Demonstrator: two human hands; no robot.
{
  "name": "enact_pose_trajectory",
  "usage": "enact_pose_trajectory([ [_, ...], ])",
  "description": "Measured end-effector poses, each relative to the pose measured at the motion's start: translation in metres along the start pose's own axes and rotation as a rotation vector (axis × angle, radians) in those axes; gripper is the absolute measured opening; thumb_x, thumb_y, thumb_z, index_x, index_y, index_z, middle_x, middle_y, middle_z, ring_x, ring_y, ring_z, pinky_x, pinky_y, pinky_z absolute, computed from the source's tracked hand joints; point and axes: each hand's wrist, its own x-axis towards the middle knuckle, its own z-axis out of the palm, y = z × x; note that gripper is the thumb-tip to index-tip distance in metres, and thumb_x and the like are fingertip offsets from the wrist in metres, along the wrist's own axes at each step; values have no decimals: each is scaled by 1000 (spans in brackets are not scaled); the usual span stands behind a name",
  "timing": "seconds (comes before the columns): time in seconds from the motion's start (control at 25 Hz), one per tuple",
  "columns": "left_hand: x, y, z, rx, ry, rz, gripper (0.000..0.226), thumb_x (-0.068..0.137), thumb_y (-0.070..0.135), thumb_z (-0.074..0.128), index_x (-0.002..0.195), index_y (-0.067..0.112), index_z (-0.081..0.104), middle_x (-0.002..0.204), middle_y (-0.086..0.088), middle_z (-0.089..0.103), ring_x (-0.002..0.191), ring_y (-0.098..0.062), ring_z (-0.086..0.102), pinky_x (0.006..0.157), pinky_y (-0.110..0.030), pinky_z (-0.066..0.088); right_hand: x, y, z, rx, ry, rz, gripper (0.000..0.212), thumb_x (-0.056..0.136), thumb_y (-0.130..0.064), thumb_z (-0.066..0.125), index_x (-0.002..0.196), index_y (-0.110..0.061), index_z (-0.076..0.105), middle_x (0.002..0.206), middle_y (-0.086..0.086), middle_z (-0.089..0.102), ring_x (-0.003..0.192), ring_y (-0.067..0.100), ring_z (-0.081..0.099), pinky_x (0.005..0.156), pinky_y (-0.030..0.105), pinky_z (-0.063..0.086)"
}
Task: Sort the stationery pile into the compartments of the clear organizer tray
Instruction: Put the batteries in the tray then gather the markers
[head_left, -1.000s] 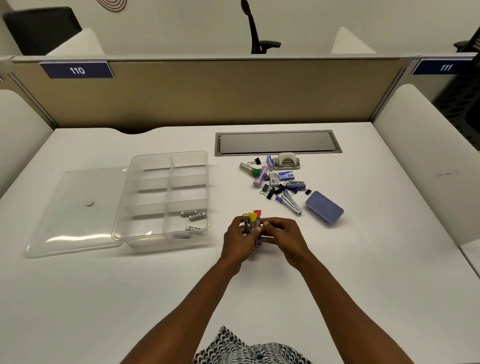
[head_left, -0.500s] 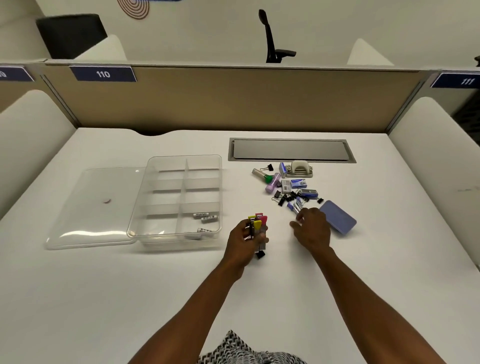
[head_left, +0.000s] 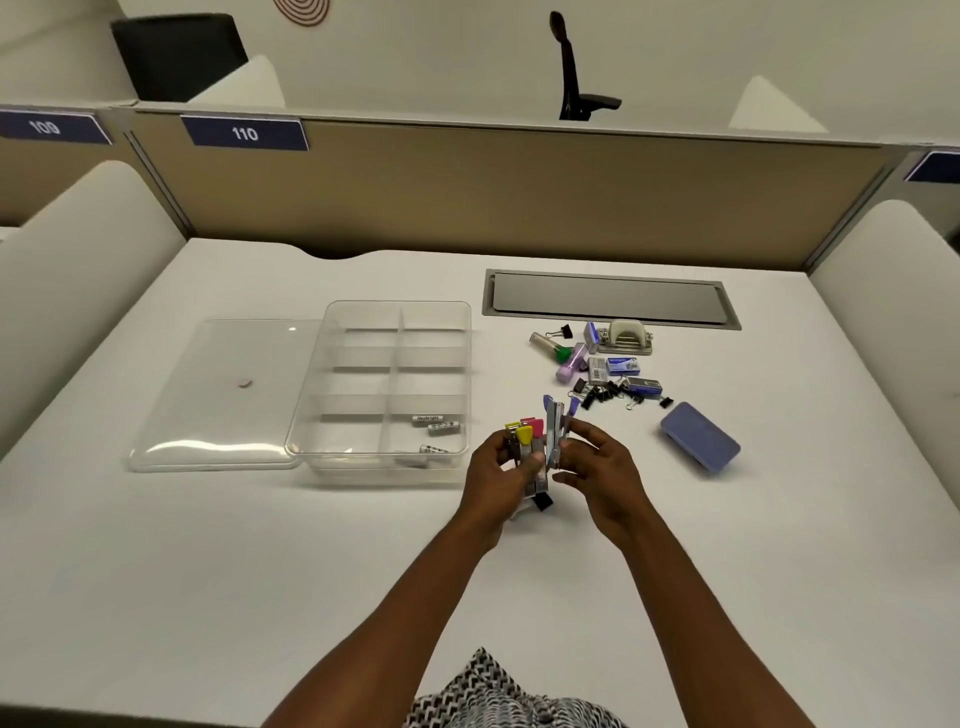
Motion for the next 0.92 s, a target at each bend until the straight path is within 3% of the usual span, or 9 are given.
enact_pose_trajectory([
  [0.12,-1,2,-9,-9,35,20,31,85,14,72,114,27,66,109,0,72,107,-14,66,82,-42,60,-4,1,15,1,-9,-23,29,93,0,56,111,-18,70,95,9,76,79,19,71,63,26,55],
  [0.28,-5,8,-31,-11,67,16,31,86,15,72,114,27,65,109,2,71,105,-11,66,79,-35,61,-3,11,41,-94,-14,-28,35,97,2,45,112,-18,70,100,8,76,85,24,67,74,35,52],
  [0.4,-6,15,-47,16,117,31,35,85,17,73,116,28,63,111,5,69,107,-8,64,82,-33,59,-1,16,61,-147,12,-57,39,98,1,44,122,-21,65,98,11,75,87,25,70,72,31,54],
  [0.56,-5,22,-76,81,171,44,43,83,22,76,123,26,61,116,4,67,110,-11,63,90,-38,57,0,28,102,-207,126,-102,33,97,-2,48,116,-24,63,93,7,76,91,28,72,81,43,58],
  [0.68,-4,29,-101,119,196,41,45,81,29,77,122,25,61,115,5,68,105,-11,65,88,-34,58,2,34,135,-183,210,-80,25,96,-10,49,104,-23,69,94,4,75,94,30,70,88,51,57],
  [0.8,0,36,-125,120,231,23,40,82,28,77,119,24,62,111,6,69,101,-12,67,86,-31,58,2,33,163,-211,89,-94,28,100,-24,45,103,-25,74,100,0,75,100,25,69,93,52,54],
  [0.92,4,45,-145,145,284,14,44,82,34,76,122,24,61,110,6,70,97,-12,68,84,-32,59,2,28,189,-185,-34,-63,27,101,-24,48,115,-25,71,105,0,75,103,19,69,92,41,55],
])
